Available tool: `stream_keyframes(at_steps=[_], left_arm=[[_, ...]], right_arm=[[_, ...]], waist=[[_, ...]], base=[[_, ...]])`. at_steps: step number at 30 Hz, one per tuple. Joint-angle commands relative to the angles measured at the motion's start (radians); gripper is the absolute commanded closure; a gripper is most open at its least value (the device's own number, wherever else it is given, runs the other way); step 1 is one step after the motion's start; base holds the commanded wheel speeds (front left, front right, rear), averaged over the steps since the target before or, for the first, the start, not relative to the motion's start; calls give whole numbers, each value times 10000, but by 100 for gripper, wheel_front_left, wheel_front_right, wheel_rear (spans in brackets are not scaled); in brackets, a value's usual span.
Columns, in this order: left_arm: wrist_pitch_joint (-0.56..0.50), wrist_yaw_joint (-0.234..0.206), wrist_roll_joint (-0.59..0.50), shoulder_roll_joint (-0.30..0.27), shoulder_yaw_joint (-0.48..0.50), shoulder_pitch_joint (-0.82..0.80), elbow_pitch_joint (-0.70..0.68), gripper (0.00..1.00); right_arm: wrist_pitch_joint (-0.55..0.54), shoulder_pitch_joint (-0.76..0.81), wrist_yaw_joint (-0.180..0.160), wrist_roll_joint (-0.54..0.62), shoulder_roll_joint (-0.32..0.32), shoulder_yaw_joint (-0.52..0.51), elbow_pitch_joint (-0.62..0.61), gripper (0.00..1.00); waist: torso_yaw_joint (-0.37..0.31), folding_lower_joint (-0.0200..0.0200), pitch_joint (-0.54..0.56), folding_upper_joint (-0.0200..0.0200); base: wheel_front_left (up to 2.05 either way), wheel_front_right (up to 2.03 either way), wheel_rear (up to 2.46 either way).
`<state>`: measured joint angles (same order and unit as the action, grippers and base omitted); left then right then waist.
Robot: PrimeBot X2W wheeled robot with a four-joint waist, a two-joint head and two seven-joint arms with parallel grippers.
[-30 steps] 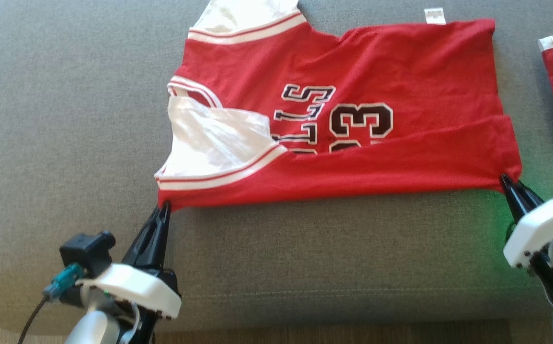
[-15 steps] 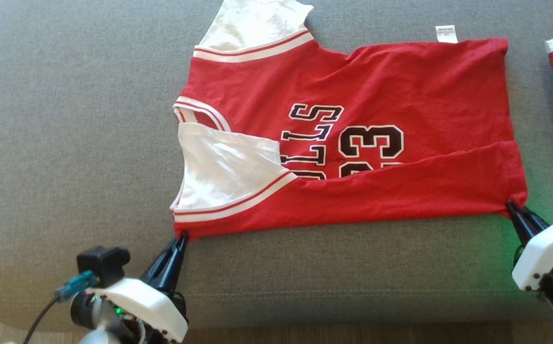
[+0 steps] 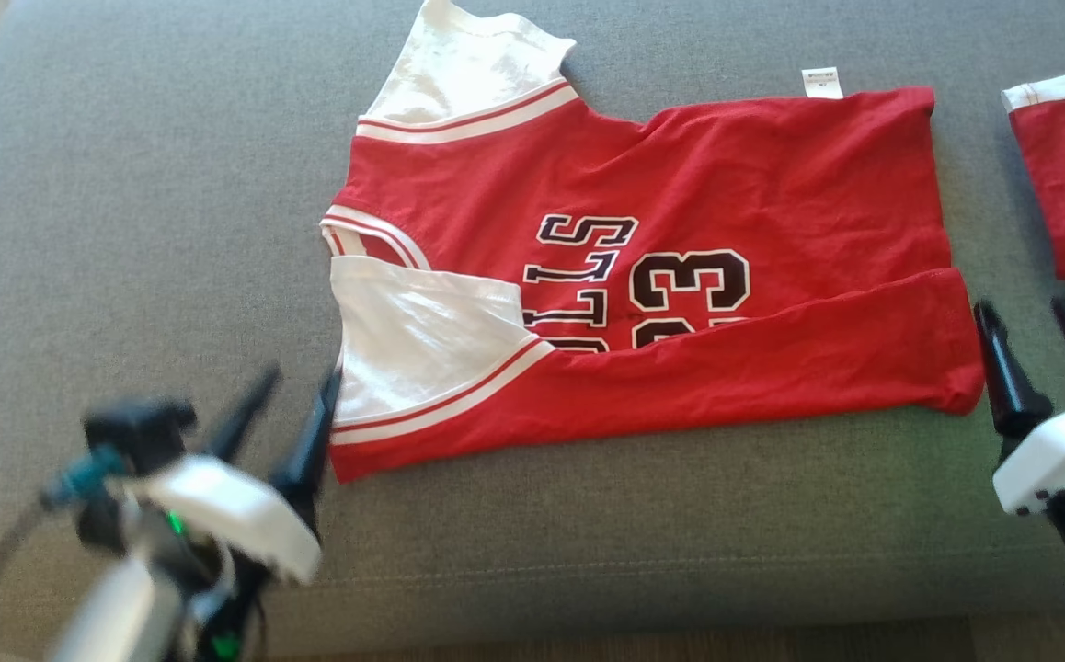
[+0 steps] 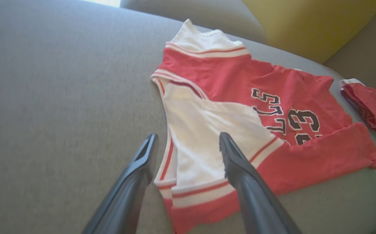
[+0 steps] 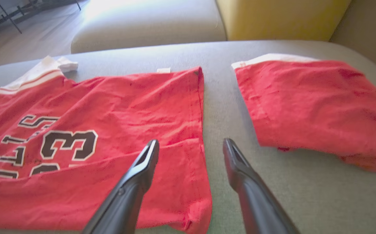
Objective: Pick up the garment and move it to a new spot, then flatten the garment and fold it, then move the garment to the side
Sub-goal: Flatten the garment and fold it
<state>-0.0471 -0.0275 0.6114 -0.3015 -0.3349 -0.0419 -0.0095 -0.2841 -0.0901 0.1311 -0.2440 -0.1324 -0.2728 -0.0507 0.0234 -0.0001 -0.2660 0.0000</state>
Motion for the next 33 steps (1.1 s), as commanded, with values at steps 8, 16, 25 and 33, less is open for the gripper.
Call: stream_keyframes(at_steps=[8, 16, 25, 33], left_arm=[[-1281, 676, -432, -1148, 465, -4325, 75, 0], [-2459, 1511, -106, -1472, -366, -8260, 2691, 0], [-3147, 1578, 758, -2109, -2431, -11045, 4720, 0], [-3285, 1580, 1099, -2671, -3418, -12742, 6087, 0]], right_arm=[[1452, -761, -4, 381, 106, 1409, -831, 0], [1871, -1374, -4, 320, -178, 2563, -355, 0], [2078, -1968, -4, 243, -287, 2950, -469, 0], [2027, -2334, -4, 97, -116, 3317, -666, 0]], waist=[[-196, 1, -542, 0], [-766, 1, -1662, 0], [-1404, 1, -2879, 0], [-1917, 1, -3800, 0]], base=[[0, 0, 0], [0, 0, 0], [0, 0, 0], [0, 0, 0]])
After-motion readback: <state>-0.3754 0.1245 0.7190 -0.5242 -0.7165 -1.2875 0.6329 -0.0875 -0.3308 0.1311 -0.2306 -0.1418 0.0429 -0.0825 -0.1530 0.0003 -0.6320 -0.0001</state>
